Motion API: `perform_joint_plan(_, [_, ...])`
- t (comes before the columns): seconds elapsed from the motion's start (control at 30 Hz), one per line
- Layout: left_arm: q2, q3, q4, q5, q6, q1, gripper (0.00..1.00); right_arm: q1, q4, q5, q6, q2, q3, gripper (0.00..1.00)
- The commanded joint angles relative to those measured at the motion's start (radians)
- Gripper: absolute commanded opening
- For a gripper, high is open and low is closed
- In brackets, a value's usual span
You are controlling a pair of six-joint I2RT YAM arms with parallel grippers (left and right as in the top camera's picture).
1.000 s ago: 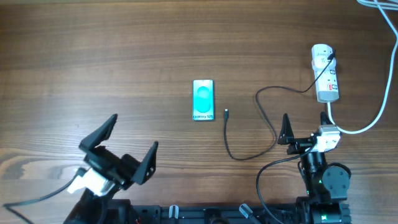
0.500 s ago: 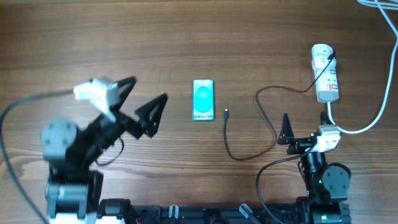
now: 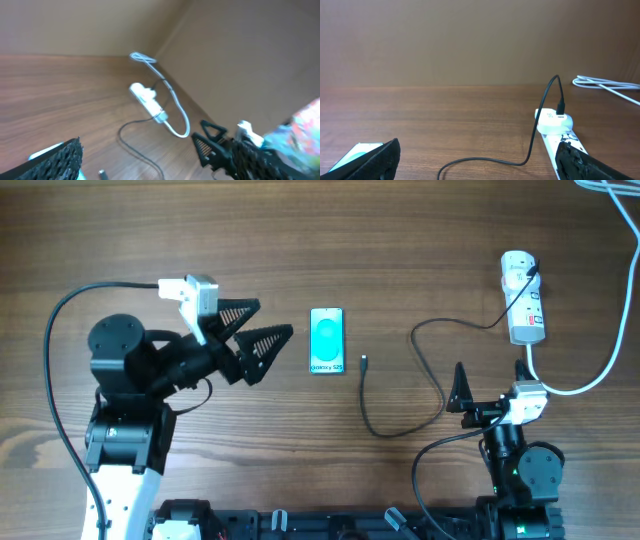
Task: Plug charger to phone and switch on socket
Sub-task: 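Raise the left arm and move the open gripper over the phone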
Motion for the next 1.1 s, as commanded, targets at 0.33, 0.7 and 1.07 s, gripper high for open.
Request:
perform_joint_plan(0.33, [0.243,0.410,-0.560,-0.652,0.188,-0.216,1.00,0.006,0.003,0.005,-0.012,-0.009,-0.001,1.00])
perform_joint_plan(0.7, [0.690,0.903,-1.086,-0.735,0.148,-0.283,1.00,0.006,0.003,0.005,-0.013,-0.009,-0.001,1.00])
perform_joint_plan(1.07, [0.729,0.903,-1.089,-0.624,-0.013,-0.306,1.00,0.006,0.003,0.005,-0.012,-0.009,-0.001,1.00])
